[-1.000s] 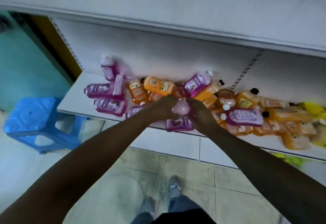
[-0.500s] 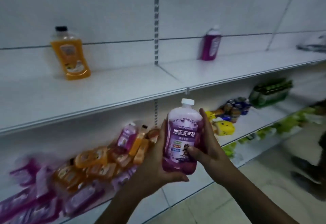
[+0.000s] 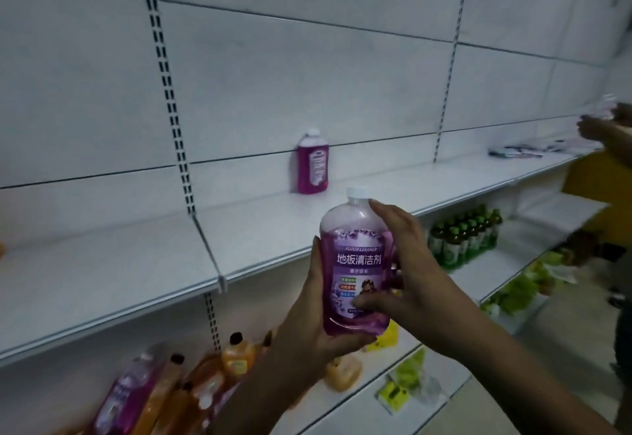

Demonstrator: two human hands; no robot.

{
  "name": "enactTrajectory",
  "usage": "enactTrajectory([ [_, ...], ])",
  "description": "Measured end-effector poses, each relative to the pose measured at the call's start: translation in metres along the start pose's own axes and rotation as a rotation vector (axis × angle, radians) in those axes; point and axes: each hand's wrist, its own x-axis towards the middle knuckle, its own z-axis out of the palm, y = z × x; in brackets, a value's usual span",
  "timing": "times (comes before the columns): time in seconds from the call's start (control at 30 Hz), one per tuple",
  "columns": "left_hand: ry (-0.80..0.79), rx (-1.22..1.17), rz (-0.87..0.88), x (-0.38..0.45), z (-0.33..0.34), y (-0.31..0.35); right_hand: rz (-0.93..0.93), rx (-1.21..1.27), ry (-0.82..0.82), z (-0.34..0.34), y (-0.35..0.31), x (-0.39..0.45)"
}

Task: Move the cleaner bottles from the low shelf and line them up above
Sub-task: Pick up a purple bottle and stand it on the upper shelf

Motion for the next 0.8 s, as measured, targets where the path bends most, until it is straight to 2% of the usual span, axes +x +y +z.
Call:
enactTrajectory([
  [0.13,-0.029,0.116,-0.024,0.078,0.033,-0.004,-0.059,-0.056,-0.002,-0.06,0.046,0.04],
  [0.27,-0.015,0.272,-0.022,0.15,0.05,-0.016,-0.131,-0.062,0.023,-0.093,0.093,0.089],
  [0.47,-0.1,0.511,-0.133,0.227,0.039,-0.056,-0.177,-0.09,0.013,-0.085,0.177,0.168],
  [0.63,-0.206,0.988,-0.273,0.246,0.009,-0.099,-0.217,-0.189,-0.007,-0.065,0.244,0.233],
  [0.73,-0.218,0.974,-0.337,0.245,0.002,-0.11,-0.252,-0.164,-0.027,-0.057,0.283,0.282],
  [0.8,-0.228,0.996,-0.297,0.246,0.001,-0.114,-0.3,-0.132,-0.049,-0.05,0.308,0.317],
])
